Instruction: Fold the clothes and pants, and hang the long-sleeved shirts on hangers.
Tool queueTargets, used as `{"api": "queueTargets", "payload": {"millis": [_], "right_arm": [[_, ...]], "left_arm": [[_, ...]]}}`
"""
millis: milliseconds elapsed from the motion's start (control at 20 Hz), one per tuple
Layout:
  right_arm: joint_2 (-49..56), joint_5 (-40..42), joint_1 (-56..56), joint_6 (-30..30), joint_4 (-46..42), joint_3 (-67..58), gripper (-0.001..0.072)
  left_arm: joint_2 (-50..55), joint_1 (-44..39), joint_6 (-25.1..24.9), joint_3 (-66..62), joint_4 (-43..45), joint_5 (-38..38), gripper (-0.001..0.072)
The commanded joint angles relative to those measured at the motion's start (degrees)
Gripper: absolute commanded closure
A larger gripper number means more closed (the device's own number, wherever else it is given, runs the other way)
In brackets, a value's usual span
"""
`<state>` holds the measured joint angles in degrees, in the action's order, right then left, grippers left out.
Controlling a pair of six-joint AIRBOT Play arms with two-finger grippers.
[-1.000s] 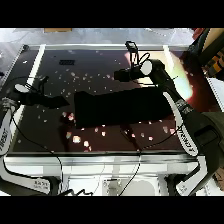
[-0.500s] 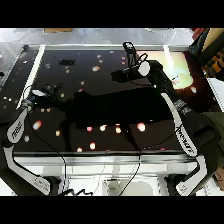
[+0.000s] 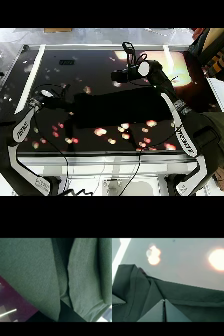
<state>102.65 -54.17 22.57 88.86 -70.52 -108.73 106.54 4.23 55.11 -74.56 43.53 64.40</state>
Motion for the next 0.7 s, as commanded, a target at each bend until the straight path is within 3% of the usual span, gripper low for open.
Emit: {"api": "queueTargets", "payload": {"millis": [0, 350, 550, 650], "right_arm": [[0.0, -0.2, 0.0, 0.0, -0.8, 0.0, 0.0693], [0.0, -3.2, -0.1, 0.0, -3.2, 0.0, 0.0693], [0.0, -3.5, -0.1, 0.0, -3.0, 0.0, 0.0693], [0.0, -3.6, -0.1, 0.0, -3.0, 0.0, 0.0693]], "left_arm": [[-1.8, 1.3, 0.0, -0.1, 1.0, 3.1, 0.0699], [-16.8, 1.2, 4.4, -13.7, 36.3, 19.3, 0.0701], [-24.3, 0.4, 5.6, -22.2, 37.9, 19.7, 0.0701], [-26.4, -0.5, 9.3, -24.8, 39.3, 19.7, 0.0701]]}}
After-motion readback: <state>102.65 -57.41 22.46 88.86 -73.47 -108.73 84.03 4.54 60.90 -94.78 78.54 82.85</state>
